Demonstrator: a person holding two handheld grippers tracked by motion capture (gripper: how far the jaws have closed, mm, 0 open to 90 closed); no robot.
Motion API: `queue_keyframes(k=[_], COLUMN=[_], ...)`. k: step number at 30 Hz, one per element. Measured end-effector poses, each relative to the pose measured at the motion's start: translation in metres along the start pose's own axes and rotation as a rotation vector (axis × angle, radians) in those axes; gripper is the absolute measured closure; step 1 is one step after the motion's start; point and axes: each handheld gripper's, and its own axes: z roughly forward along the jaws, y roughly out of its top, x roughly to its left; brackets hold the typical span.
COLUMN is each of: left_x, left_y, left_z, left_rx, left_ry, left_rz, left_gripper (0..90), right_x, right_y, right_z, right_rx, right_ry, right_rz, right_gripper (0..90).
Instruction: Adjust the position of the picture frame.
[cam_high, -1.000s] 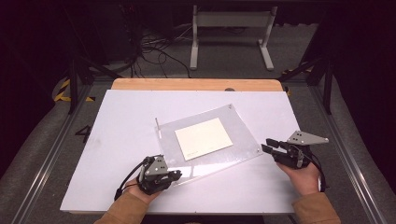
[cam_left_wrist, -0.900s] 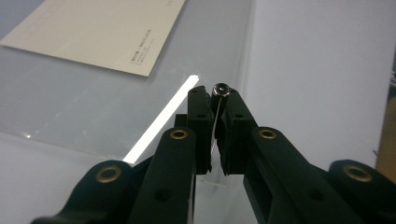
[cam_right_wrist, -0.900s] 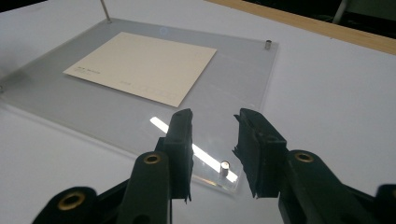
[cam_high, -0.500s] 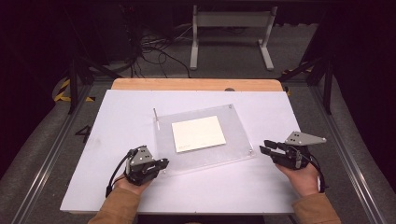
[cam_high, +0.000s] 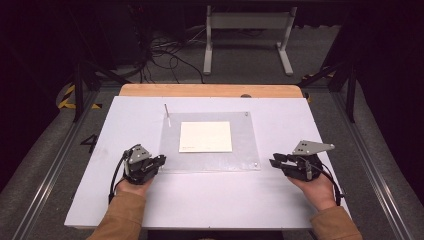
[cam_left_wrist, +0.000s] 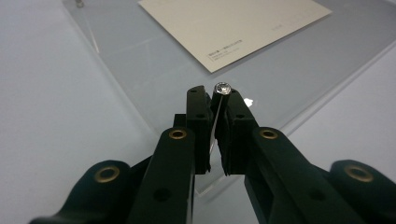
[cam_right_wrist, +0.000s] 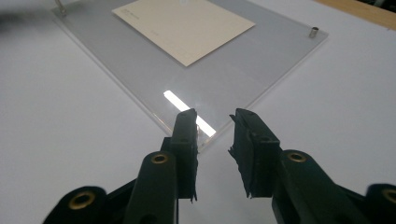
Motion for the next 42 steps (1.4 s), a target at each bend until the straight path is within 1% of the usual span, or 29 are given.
queue_keyframes(k=[1, 4, 5, 6, 7, 8, 9, 10, 11, 12, 13, 14, 16, 17, 19, 22, 26, 27, 29, 30, 31, 33, 34, 35, 36, 38, 42], left_x=[0.001, 0.0, 0.001, 0.001, 0.002, 0.003, 0.004, 0.004, 0.004, 0.005, 0.007, 0.009, 0.012, 0.014, 0.016, 0.019, 0.02, 0.021, 0.021, 0.021, 0.021, 0.021, 0.021, 0.021, 0.021, 0.02, 0.02], left_y=[0.0, 0.0, 0.0, 0.0, 0.0, 0.0, 0.0, -0.001, -0.002, -0.003, -0.005, -0.006, -0.008, -0.009, -0.011, -0.012, -0.014, -0.014, -0.014, -0.014, -0.014, -0.014, -0.014, -0.014, -0.014, -0.013, -0.014], left_z=[0.0, 0.0, -0.001, -0.004, -0.006, -0.009, -0.011, -0.013, -0.014, -0.015, -0.017, -0.019, -0.023, -0.024, -0.028, -0.031, -0.031, -0.032, -0.032, -0.032, -0.032, -0.032, -0.032, -0.032, -0.033, -0.033, -0.032], left_rx=[-0.002, 0.002, -0.012, -0.037, -0.051, -0.068, -0.069, -0.068, -0.064, -0.065, -0.066, -0.067, -0.074, -0.083, -0.1, -0.111, -0.102, -0.103, -0.105, -0.104, -0.104, -0.104, -0.104, -0.104, -0.104, -0.101, -0.097], left_ry=[0.002, 0.012, 0.001, -0.017, -0.017, -0.029, -0.03, -0.023, -0.008, -0.013, -0.023, -0.028, -0.027, -0.036, -0.042, -0.038, -0.029, -0.027, -0.028, -0.027, -0.027, -0.026, -0.027, -0.027, -0.028, -0.03, -0.031], left_rz=[-0.003, 0.004, -0.001, -0.015, -0.023, -0.032, -0.028, -0.017, -0.007, -0.01, -0.025, -0.032, -0.05, -0.056, -0.077, -0.093, -0.106, -0.1, -0.104, -0.104, -0.104, -0.102, -0.102, -0.102, -0.102, -0.102, -0.102], left_gripper=[83.5, 83.0, 82.0, 79.6, 75.5, 71.1, 66.4, 64.7, 62.3, 59.5, 58.0, 56.2, 51.4, 49.6, 45.8, 43.2, 42.7, 42.5, 42.3, 42.2, 42.2, 42.2, 42.1, 42.1, 42.1, 42.0, 41.9], right_x=[0.002, 0.006, 0.007, 0.009, 0.01, 0.01, 0.011, 0.011, 0.011, 0.011, 0.011, 0.01, 0.01, 0.009, 0.008, 0.005, 0.001, 0.0, -0.001, -0.001, -0.001, -0.001, -0.001, -0.001, -0.001, 0.0, 0.0], right_y=[0.001, 0.004, 0.006, 0.008, 0.009, 0.011, 0.012, 0.014, 0.015, 0.016, 0.017, 0.018, 0.02, 0.02, 0.022, 0.024, 0.022, 0.022, 0.024, 0.026, 0.029, 0.035, 0.039, 0.039, 0.041, 0.044, 0.045], right_z=[0.004, 0.012, 0.016, 0.018, 0.021, 0.022, 0.025, 0.027, 0.03, 0.034, 0.036, 0.038, 0.044, 0.047, 0.053, 0.059, 0.068, 0.069, 0.07, 0.069, 0.069, 0.068, 0.069, 0.069, 0.07, 0.074, 0.08], right_rx=[0.014, 0.043, 0.058, 0.07, 0.08, 0.088, 0.099, 0.11, 0.124, 0.137, 0.145, 0.155, 0.177, 0.184, 0.211, 0.233, 0.266, 0.274, 0.288, 0.306, 0.315, 0.337, 0.367, 0.367, 0.392, 0.422, 0.441], right_ry=[0.012, 0.033, 0.041, 0.049, 0.055, 0.058, 0.066, 0.07, 0.074, 0.076, 0.079, 0.081, 0.087, 0.088, 0.089, 0.095, 0.105, 0.105, 0.109, 0.103, 0.101, 0.103, 0.095, 0.095, 0.089, 0.09, 0.098], right_rz=[-0.005, -0.022, -0.035, -0.042, -0.049, -0.054, -0.058, -0.059, -0.059, -0.064, -0.064, -0.066, -0.071, -0.073, -0.073, -0.07, -0.058, -0.055, -0.052, -0.053, -0.062, -0.066, -0.073, -0.073, -0.077, -0.088, -0.089], right_gripper=[70.1, 70.1, 70.2, 70.2, 70.1, 70.2, 70.2, 70.1, 70.1, 70.1, 70.1, 70.1, 70.1, 70.2, 70.6, 70.8, 72.1, 72.5, 73.1, 73.5, 73.8, 74.1, 74.1, 74.1, 74.1, 74.1, 74.2])
